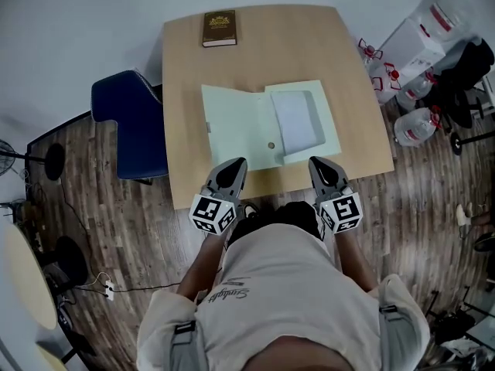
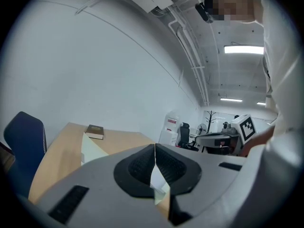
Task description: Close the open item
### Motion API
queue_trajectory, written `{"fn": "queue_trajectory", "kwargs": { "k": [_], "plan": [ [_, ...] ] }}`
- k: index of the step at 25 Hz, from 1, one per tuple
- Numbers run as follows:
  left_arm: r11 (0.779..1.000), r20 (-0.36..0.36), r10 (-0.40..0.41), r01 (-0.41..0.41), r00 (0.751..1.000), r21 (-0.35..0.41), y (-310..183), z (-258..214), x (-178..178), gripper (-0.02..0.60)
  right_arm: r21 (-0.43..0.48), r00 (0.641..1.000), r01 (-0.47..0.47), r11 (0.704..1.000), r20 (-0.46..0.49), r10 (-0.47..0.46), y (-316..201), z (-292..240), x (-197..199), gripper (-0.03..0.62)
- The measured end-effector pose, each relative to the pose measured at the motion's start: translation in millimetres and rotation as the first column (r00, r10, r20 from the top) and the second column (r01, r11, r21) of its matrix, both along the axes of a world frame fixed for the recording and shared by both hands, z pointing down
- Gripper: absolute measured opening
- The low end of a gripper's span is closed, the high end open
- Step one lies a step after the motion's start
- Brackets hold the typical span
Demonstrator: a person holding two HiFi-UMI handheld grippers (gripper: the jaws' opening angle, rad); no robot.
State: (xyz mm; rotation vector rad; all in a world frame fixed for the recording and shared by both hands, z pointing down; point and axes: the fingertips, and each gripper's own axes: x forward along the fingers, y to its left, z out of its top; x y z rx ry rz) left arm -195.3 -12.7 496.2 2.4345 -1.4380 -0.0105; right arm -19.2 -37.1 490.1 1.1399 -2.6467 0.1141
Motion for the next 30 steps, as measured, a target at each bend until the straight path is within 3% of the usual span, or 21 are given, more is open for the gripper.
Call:
{"fn": "queue_trajectory", "kwargs": {
  "k": [8,19,24,30],
  "plan": [
    [0.998,0.036,-0.032,0.034,0.999,-0.045,-31.4,6.1,-2.7,0.014,-0.031,0.998,0.052,0.998,0.025,-0.051,-36.8,17.3,-8.5,-0.011],
    [0.982,0.106,-0.16,0.17,0.981,-0.088,-90.0,3.4,-10.4,0.015,-0.047,0.985,0.163,0.985,0.065,-0.16,-128.6,29.2,-7.9,-0.011],
    [0.966,0.121,-0.226,0.238,0.967,-0.101,-96.8,10.3,-28.4,0.015,-0.025,0.969,0.244,0.97,-0.034,-0.245,-130.3,47.1,-20.7,-0.011],
    [0.963,0.101,-0.236,0.247,0.966,-0.11,-93.2,14.5,-46.0,0.015,-0.052,0.961,0.275,0.96,-0.012,-0.276,-122.9,44.8,-45.9,-0.011]
  ]
}}
